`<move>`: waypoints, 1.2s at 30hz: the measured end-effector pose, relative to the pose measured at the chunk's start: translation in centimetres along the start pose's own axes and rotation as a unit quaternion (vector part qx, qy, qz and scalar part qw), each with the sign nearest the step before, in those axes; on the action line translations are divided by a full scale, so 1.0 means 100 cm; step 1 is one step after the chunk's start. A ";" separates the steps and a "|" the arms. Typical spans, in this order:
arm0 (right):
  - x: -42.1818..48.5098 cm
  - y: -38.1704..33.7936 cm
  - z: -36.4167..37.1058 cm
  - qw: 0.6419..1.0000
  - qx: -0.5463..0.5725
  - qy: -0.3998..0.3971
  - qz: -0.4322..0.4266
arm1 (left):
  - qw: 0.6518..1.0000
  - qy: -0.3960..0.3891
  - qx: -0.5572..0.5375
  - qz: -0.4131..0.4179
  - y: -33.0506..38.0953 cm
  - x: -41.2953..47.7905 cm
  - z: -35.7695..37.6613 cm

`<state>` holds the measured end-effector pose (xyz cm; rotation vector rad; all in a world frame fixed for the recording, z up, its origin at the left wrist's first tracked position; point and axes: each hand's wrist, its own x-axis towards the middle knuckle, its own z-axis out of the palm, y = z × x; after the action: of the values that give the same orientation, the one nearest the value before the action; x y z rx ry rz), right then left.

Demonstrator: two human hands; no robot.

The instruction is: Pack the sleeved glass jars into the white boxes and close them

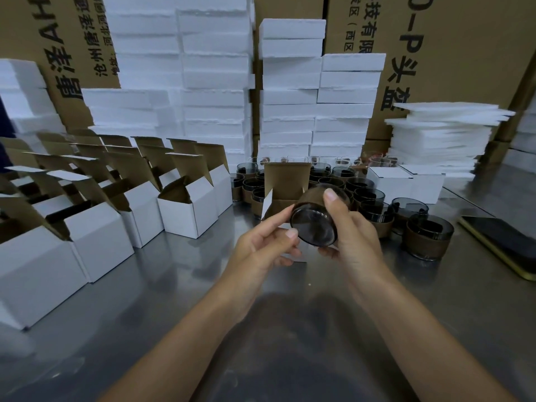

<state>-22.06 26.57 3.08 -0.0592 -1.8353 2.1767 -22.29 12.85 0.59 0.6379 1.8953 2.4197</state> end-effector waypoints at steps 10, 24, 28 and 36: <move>0.001 0.015 -0.006 0.957 -0.111 0.043 -0.263 | 0.928 0.109 0.340 0.103 -0.009 -0.001 -0.006; -0.005 0.017 -0.004 0.877 -0.270 0.012 -0.397 | 0.869 0.147 0.454 0.128 -0.014 0.003 -0.015; -0.006 0.016 -0.003 0.880 -0.263 0.008 -0.395 | 0.856 0.125 0.481 0.141 -0.012 0.000 -0.011; -0.006 0.014 -0.002 0.879 -0.250 0.014 -0.406 | 0.855 0.104 0.470 0.194 -0.008 -0.004 -0.005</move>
<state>-21.69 26.46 1.60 0.4811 -1.8775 1.1079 -22.26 12.54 -0.37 0.8374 3.3200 1.5673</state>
